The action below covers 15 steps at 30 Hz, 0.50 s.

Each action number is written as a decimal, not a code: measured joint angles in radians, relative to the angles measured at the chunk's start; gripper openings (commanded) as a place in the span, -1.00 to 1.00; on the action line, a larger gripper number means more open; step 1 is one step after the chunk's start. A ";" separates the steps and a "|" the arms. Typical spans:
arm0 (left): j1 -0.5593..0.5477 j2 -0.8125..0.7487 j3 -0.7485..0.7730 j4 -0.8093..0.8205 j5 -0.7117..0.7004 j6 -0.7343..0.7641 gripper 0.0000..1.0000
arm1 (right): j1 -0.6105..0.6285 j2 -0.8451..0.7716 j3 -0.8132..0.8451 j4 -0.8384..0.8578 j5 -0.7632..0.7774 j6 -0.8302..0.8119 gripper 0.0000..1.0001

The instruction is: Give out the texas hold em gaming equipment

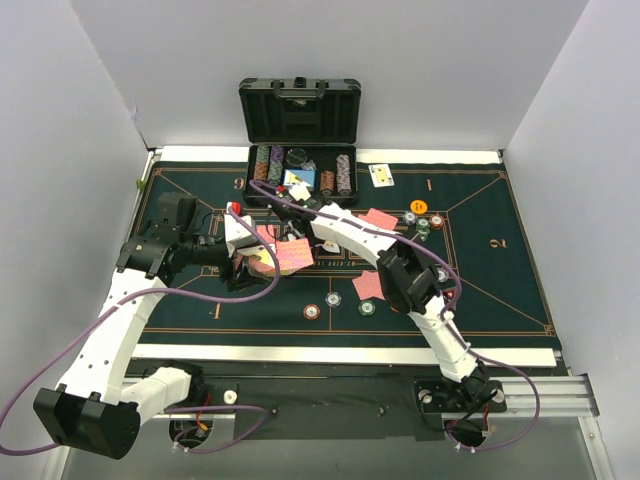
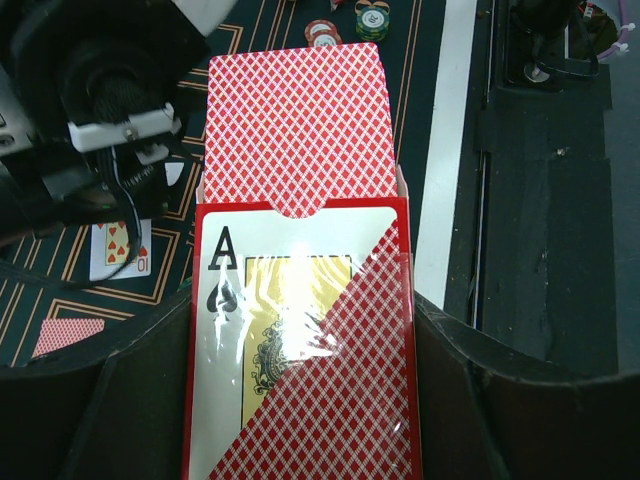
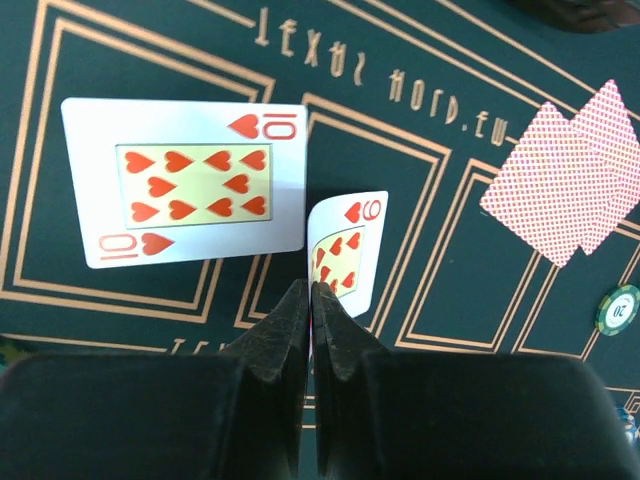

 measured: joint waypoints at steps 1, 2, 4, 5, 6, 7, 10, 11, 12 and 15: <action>0.000 0.000 0.000 0.000 0.000 0.000 -0.96 | 0.006 0.010 0.004 -0.002 -0.001 -0.002 -1.00; 0.000 0.000 0.000 0.000 0.000 0.000 -0.96 | 0.013 0.015 0.008 -0.005 -0.001 -0.004 -1.00; 0.000 0.000 0.000 0.000 0.000 0.000 -0.96 | 0.026 0.018 0.010 -0.008 -0.010 -0.005 -1.00; 0.000 0.000 0.000 0.000 0.000 0.000 -0.96 | 0.030 0.018 0.010 -0.008 -0.019 -0.004 -1.00; 0.000 0.000 0.000 0.000 0.000 0.000 -0.96 | 0.033 0.018 0.010 -0.004 -0.033 -0.002 -0.99; 0.000 0.000 0.000 0.000 0.000 0.000 -0.96 | 0.034 0.018 0.010 0.000 -0.050 0.004 -0.98; 0.000 0.000 0.000 0.000 0.000 0.000 -0.96 | 0.034 0.018 0.009 0.014 -0.101 0.017 -0.89; 0.000 0.000 0.000 0.000 0.000 0.000 -0.96 | 0.034 0.018 0.009 0.021 -0.117 0.023 -0.87; 0.000 0.000 0.000 0.000 0.000 0.000 -0.96 | 0.034 0.018 0.009 0.027 -0.132 0.029 -0.75; 0.000 -0.001 0.000 0.000 0.000 0.000 -0.96 | 0.029 0.019 0.009 0.042 -0.174 0.043 -0.45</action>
